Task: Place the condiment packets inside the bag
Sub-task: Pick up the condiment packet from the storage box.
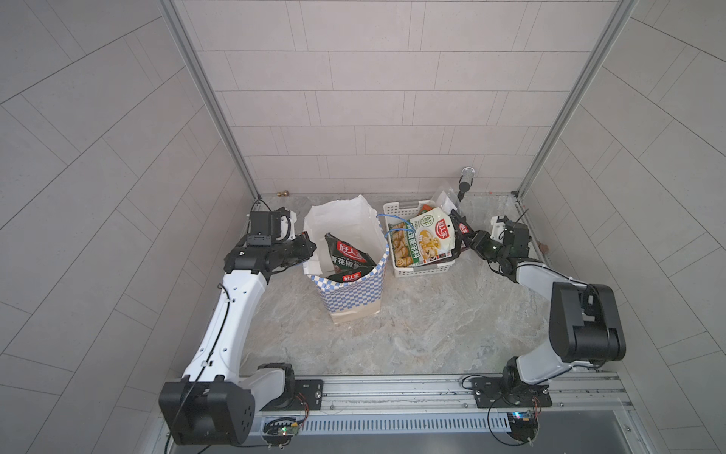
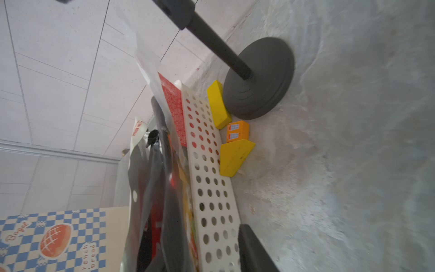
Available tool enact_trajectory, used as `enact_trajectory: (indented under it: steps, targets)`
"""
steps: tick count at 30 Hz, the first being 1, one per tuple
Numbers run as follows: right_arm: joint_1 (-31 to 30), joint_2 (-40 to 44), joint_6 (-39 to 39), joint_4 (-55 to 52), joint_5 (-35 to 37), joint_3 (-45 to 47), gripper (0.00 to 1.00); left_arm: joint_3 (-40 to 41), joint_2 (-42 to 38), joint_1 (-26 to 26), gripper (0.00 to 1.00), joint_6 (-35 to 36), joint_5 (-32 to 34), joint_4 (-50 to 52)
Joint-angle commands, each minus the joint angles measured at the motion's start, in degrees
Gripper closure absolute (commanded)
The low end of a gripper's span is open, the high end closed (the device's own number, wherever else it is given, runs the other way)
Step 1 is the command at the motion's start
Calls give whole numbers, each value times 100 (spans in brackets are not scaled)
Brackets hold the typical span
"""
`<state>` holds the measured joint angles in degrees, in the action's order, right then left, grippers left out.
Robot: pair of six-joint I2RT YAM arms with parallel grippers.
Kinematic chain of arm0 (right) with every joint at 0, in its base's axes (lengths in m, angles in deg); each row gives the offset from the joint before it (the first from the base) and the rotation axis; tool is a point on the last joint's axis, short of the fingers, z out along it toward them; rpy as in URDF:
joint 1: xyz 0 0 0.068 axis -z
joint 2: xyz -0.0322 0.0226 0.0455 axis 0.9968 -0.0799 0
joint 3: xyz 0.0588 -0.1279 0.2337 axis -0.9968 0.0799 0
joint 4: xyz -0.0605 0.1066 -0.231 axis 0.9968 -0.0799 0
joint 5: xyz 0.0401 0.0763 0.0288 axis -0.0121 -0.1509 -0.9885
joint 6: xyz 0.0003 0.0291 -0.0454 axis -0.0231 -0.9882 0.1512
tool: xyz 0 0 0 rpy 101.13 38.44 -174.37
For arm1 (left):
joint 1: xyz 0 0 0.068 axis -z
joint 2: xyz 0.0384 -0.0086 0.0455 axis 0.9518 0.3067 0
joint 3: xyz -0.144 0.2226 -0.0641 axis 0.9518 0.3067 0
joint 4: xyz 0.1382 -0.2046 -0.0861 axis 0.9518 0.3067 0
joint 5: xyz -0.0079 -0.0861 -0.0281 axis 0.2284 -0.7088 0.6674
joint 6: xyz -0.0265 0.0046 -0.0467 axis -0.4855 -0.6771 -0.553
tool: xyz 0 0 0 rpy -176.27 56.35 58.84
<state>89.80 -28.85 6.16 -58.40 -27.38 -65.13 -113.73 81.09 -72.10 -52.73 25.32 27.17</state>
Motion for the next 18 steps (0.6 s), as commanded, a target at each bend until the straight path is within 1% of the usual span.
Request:
enact_trajectory:
  steps: [1,4,6,7,9,11,14,18]
  targets:
    - [-246,-228,-113,524,-397,-126,65,19,32,32,100,83,-77,78]
    - [-406,-350,-102,564,-384,-130,71,29,34,30,100,82,-57,82]
    - [-447,-347,-101,549,-394,-133,82,22,36,32,100,90,-50,93]
    - [-457,-300,-61,524,-379,-144,91,21,46,31,100,89,-62,91]
    - [-518,-95,144,241,-264,-238,100,21,40,31,100,100,-58,92]
    - [-657,226,647,-385,37,-446,100,13,43,32,100,101,-52,88]
    - [-986,724,1512,-1355,756,-796,100,1,33,32,100,102,-45,92]
    - [-1463,1364,2260,-2054,1777,-998,100,10,28,32,100,103,-41,96]
